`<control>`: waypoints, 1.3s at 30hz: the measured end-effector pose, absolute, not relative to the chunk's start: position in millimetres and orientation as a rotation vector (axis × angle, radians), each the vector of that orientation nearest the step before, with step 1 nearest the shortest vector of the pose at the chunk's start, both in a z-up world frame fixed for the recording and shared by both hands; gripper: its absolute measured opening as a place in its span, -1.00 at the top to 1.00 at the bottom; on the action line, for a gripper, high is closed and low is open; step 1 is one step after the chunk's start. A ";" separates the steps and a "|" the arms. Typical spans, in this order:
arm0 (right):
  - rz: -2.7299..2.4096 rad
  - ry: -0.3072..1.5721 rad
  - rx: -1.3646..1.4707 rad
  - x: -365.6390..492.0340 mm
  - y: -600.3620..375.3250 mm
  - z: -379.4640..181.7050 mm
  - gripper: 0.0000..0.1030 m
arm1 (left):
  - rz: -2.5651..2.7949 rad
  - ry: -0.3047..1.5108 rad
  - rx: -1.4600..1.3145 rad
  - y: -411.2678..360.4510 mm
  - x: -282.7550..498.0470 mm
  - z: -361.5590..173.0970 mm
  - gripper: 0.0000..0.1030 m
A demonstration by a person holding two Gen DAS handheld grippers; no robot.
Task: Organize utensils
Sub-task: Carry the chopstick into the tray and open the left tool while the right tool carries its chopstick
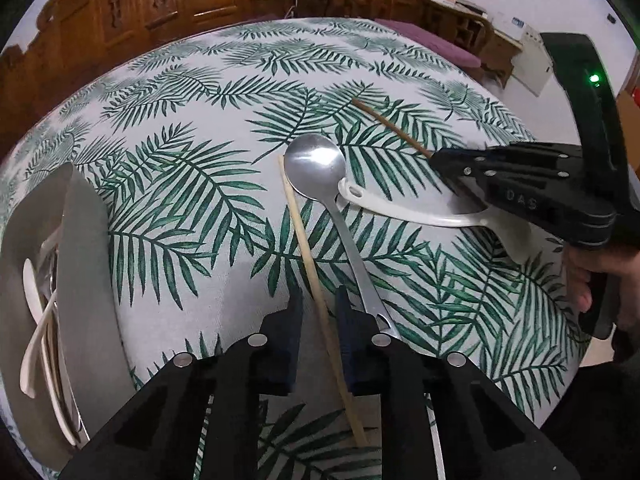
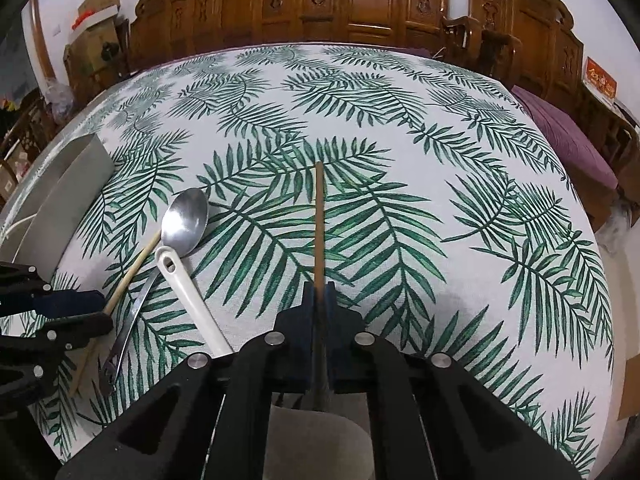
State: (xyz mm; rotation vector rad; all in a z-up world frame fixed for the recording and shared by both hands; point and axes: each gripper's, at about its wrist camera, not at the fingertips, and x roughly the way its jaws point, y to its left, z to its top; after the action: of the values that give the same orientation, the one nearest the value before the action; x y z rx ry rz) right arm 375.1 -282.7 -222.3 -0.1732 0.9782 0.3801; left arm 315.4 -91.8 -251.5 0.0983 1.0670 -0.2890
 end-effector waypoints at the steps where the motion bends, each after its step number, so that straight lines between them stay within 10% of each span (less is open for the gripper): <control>1: 0.367 0.975 -0.171 376.1 -284.8 -221.9 0.89 | -0.277 1.071 0.101 -92.3 316.7 -251.3 0.78; 39: 0.424 0.753 -0.149 313.5 -244.6 -106.1 0.89 | -0.208 0.872 0.087 -43.3 266.7 -145.8 0.92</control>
State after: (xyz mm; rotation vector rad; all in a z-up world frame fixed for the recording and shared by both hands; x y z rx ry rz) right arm 313.5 -244.6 -106.1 -0.1490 0.7531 0.4243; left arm 266.8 -43.3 -145.8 0.0872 0.8718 -0.2081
